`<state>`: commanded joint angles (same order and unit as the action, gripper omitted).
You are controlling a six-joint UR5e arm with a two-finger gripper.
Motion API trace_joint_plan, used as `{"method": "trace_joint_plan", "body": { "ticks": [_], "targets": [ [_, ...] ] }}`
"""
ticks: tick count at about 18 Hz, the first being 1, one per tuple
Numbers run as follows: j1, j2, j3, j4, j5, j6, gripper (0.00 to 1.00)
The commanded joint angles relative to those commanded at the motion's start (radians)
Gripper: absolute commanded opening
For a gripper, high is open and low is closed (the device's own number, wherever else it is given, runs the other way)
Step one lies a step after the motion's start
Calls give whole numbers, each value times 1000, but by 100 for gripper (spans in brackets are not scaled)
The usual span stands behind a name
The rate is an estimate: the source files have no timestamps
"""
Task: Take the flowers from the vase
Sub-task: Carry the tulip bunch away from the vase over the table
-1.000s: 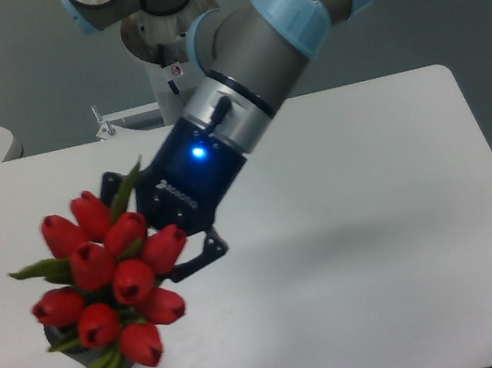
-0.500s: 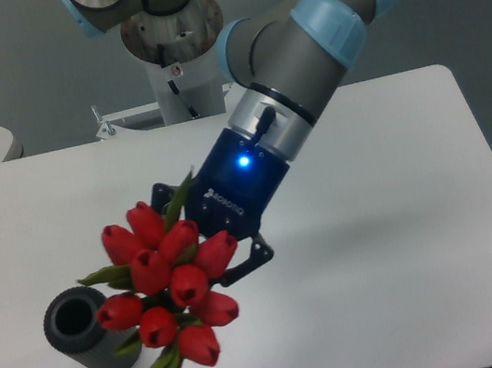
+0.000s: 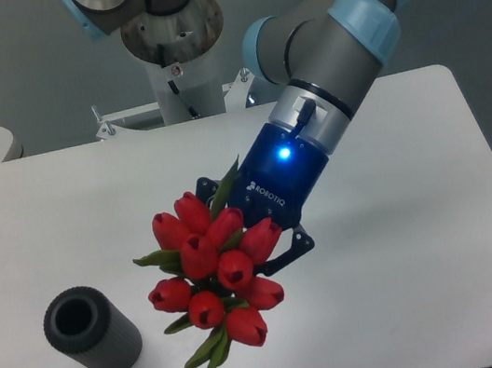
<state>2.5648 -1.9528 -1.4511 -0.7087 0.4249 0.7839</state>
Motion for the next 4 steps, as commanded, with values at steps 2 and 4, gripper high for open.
{"method": "trace_joint_plan", "body": {
  "ticks": [2,4],
  "targets": [
    [8,2,0,-2,-2,0,36],
    [9,2,0,-2,-2,0,36]
  ]
}}
